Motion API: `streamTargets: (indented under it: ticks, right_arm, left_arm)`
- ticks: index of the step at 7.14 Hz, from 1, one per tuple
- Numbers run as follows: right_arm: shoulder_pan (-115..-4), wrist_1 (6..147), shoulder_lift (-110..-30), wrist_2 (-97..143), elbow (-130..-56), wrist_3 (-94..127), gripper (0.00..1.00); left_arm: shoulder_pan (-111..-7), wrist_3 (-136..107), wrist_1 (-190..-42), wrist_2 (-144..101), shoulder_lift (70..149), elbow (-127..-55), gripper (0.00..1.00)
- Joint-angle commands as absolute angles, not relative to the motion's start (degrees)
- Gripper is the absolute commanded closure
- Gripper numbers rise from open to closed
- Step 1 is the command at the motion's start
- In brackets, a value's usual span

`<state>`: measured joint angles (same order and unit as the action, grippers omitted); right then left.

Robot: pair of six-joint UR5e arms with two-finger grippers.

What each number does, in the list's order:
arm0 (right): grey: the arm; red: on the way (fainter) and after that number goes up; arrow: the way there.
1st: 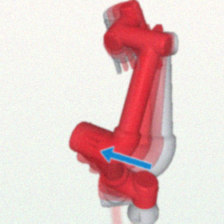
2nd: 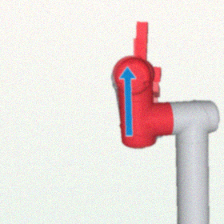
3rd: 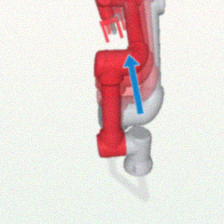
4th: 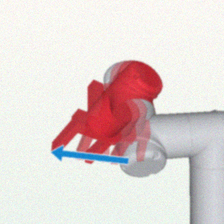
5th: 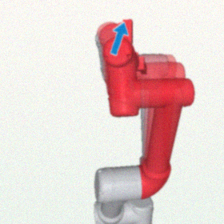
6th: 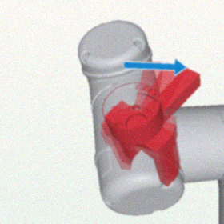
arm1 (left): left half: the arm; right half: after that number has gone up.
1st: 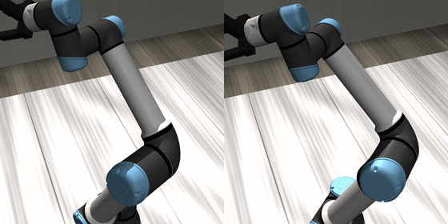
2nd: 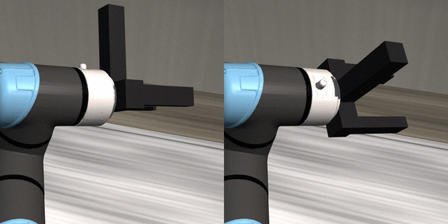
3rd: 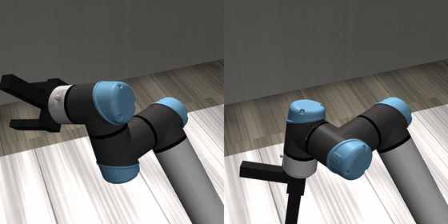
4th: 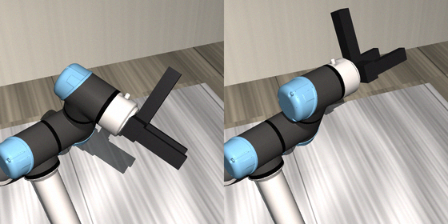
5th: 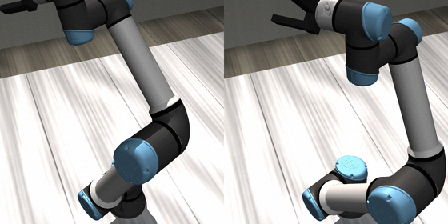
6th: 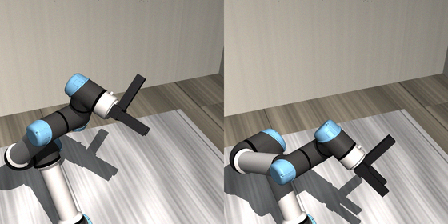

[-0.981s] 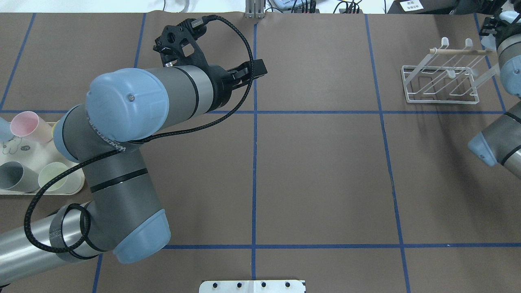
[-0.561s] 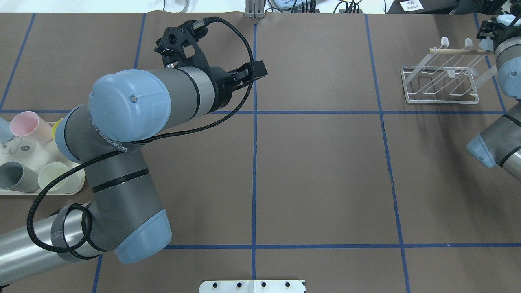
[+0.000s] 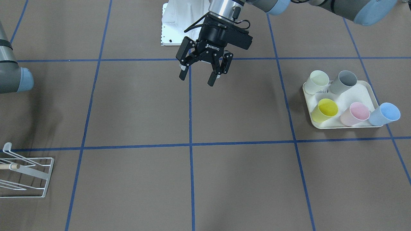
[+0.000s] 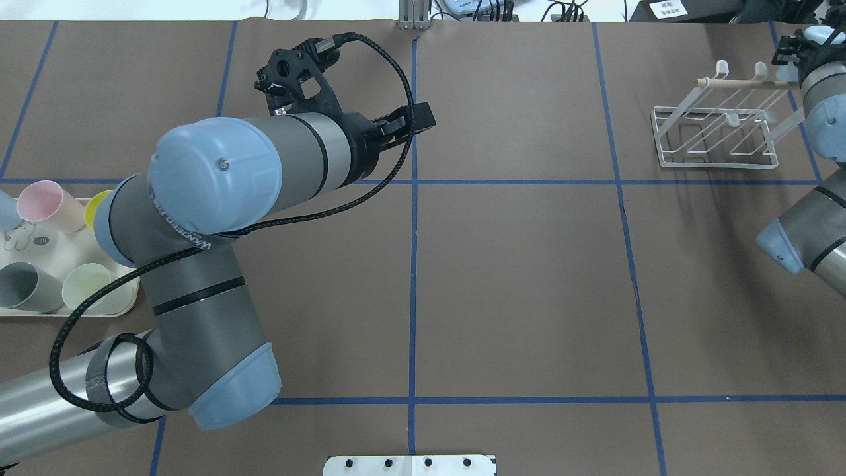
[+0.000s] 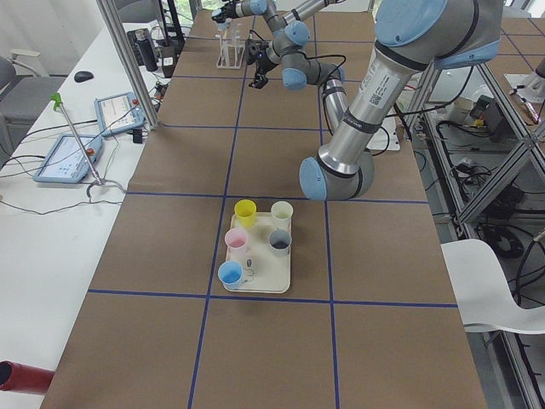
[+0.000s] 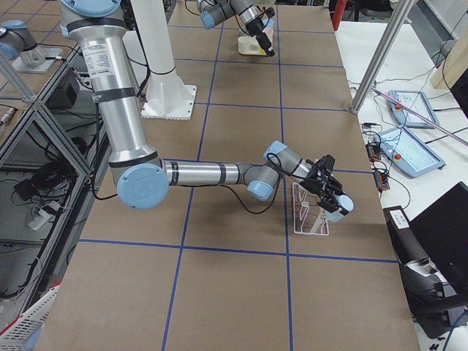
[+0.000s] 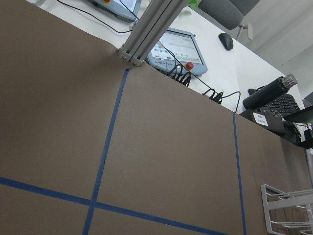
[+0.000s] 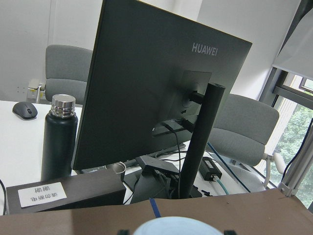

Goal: Transfer IKEA cup to right arm and place on rack

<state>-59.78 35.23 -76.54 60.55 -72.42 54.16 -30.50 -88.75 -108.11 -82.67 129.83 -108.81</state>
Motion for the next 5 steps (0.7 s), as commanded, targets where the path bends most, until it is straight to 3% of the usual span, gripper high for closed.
streamTargets:
  ticks: [1,5]
  right_arm:
    - [-59.85,34.98,-76.29,60.56,-72.42,54.23,0.01]
    - [-61.69,32.96,-76.2,64.93,-74.77,54.4,0.01]
  left_arm:
    - [-30.41,-88.86,-108.11,-82.62,129.9,-108.81,0.0]
    - [-30.67,-88.42,-108.37,-82.7,129.9,-108.19,0.0]
